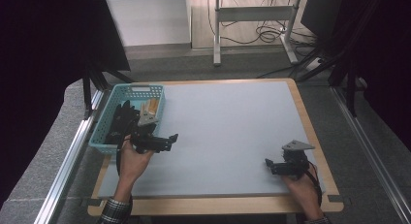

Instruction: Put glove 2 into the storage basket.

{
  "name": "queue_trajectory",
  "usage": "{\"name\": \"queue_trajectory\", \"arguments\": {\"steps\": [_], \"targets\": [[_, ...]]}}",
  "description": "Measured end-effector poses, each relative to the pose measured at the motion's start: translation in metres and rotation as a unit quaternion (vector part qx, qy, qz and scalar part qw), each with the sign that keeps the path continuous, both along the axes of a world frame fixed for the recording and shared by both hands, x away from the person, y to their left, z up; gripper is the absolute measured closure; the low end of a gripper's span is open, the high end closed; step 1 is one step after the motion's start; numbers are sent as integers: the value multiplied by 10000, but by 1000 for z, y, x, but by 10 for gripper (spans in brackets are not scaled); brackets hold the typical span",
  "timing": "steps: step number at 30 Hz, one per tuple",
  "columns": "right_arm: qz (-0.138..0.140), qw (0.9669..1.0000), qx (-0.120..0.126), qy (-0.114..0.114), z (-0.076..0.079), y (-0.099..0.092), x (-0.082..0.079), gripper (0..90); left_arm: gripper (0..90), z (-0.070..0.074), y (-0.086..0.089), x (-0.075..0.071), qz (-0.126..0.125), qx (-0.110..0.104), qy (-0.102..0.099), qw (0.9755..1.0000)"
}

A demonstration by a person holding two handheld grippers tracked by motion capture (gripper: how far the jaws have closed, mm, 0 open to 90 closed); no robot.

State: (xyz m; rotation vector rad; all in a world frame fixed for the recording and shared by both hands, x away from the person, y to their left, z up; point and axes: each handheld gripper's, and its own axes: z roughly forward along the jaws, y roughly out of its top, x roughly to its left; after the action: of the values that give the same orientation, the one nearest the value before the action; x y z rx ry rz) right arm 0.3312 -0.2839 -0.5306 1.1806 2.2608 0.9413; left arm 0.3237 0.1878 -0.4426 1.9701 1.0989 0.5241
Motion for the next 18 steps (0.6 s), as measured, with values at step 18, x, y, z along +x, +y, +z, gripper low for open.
{"name": "queue_trajectory", "arguments": {"steps": [18], "targets": [[23, 10000, -2, 1, 0, 0, 0, 120, 0, -14, -22, -12, -269, -51, 5, 9996]]}}
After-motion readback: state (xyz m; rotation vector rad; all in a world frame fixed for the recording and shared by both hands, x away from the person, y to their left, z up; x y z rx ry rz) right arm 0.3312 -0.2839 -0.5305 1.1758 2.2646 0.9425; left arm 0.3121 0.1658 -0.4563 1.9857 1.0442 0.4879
